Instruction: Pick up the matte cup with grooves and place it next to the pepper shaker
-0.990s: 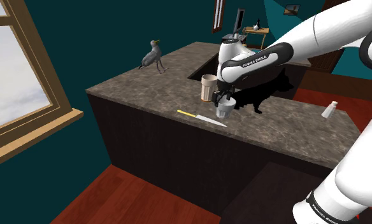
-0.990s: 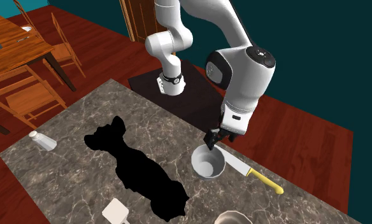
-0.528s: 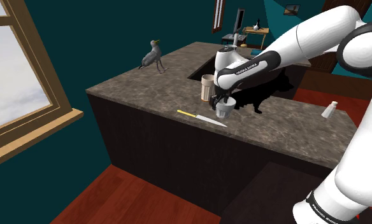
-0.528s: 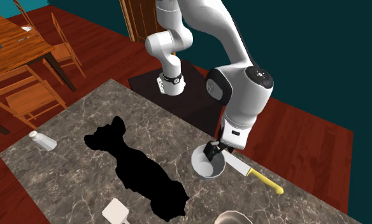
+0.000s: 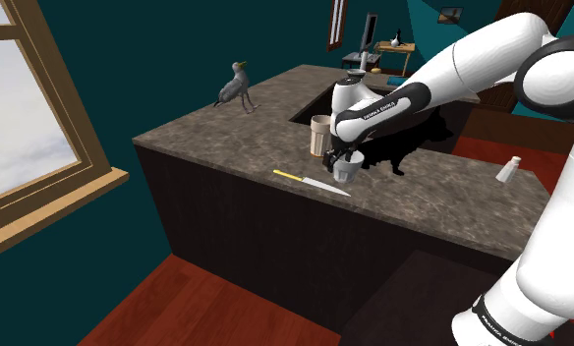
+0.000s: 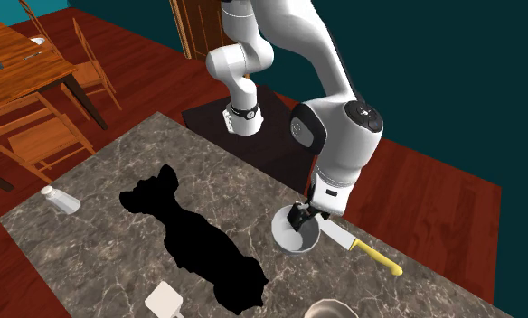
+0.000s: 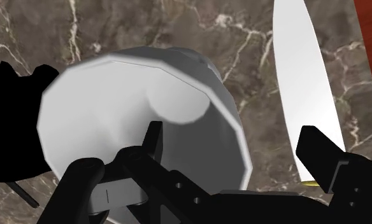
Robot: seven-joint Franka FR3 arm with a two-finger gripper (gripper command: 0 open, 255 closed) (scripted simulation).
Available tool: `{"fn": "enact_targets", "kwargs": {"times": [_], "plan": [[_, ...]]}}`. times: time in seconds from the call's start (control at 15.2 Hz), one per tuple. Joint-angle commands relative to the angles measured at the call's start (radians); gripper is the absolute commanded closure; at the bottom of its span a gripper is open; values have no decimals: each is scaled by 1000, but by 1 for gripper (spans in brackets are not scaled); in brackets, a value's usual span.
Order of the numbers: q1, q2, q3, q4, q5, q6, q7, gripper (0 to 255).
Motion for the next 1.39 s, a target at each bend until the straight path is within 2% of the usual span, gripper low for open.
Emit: {"fn": "enact_targets", "kwargs": {"times": [0.0,0.07,0.66,1.32], "plan": [[0,0,0,0,0,0,0,0],[0,0,0,0,0,0,0,255],[0,0,0,0,0,0,0,255],[0,-65,6,55,24,-118,-32,255]]}}
